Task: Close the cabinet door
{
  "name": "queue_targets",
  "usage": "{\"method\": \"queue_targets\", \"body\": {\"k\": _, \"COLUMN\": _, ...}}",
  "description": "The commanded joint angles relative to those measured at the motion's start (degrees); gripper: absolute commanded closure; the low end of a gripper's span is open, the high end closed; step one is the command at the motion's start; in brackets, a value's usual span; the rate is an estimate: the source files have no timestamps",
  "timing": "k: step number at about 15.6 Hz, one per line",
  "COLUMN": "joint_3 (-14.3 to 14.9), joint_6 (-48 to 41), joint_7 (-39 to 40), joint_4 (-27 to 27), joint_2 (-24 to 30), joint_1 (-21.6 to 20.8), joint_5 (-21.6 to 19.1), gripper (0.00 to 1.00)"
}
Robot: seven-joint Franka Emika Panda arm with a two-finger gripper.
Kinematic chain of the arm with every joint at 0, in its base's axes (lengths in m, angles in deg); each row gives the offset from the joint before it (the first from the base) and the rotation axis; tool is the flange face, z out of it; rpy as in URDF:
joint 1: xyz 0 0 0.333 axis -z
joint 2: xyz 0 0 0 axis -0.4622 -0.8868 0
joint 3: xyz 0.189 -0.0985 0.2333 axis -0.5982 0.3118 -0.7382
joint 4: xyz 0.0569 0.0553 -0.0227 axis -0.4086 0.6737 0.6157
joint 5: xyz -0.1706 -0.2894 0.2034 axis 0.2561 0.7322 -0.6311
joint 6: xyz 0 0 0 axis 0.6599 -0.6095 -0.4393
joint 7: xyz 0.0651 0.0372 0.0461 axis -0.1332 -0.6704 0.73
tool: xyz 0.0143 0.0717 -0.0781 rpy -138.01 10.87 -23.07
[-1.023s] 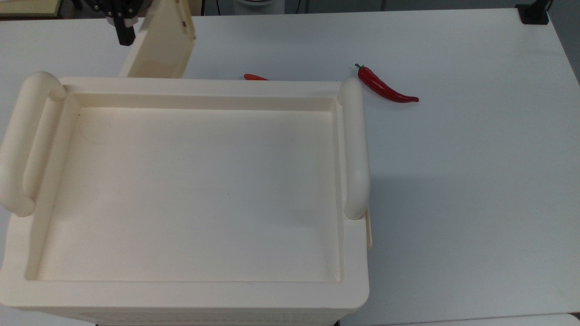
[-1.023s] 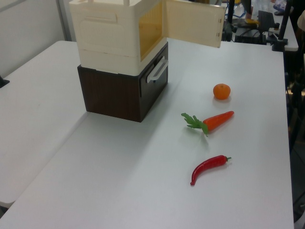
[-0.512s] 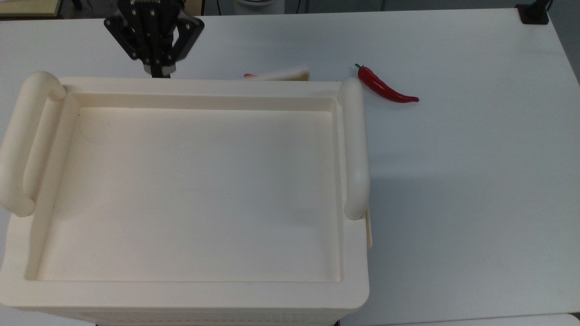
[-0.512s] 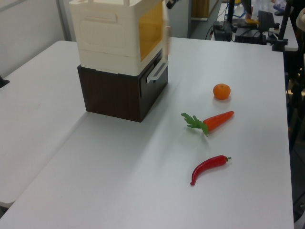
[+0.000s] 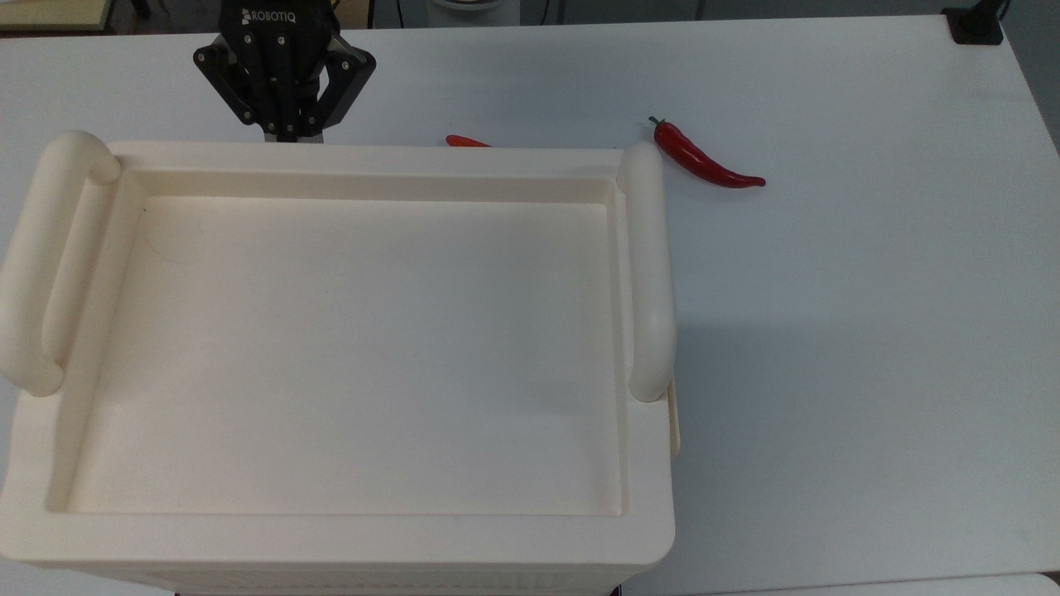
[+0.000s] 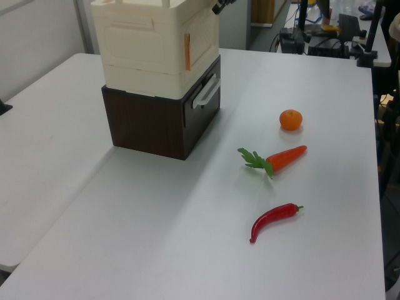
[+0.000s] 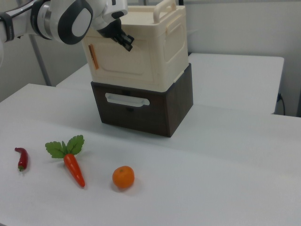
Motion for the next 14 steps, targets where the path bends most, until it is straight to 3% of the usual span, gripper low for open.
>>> {"method": "queue_targets", "body": {"k": 1, "joint_3": 0.12, "joint_6": -2.90, "joint_7": -0.38, "joint_4": 4.70, "joint_2": 3.07, "joint_1": -1.03, "joint_5": 3.17, "gripper": 0.98}}
{"method": "queue_targets", "body": {"k": 3, "joint_3": 0.12, "joint_6": -12.38, "joint_7": -0.29, "joint_4": 4.98, "joint_2": 3.78, "joint_1": -2.69, "joint_5": 8.53, "gripper": 0.97}}
{"method": "queue_targets", "body": {"k": 6, "joint_3": -0.31, "joint_6": -22.67, "joint_7": 4.08, "joint_4": 6.55, "joint_2": 6.41, "joint_1": -4.28, "joint_5": 11.97, "gripper": 0.97}}
{"method": "queue_targets", "body": {"k": 8, "joint_3": -1.02, "joint_6": -27.86, "joint_7": 8.22, "joint_4": 9.88, "joint_2": 9.57, "joint_1": -4.72, "joint_5": 12.15, "gripper": 0.97}}
{"method": "queue_targets", "body": {"k": 14, "joint_3": -1.64, "joint_6": -35.79, "joint_7": 8.59, "joint_4": 18.41, "joint_2": 16.08, "joint_1": -5.16, "joint_5": 11.97, "gripper": 0.95}}
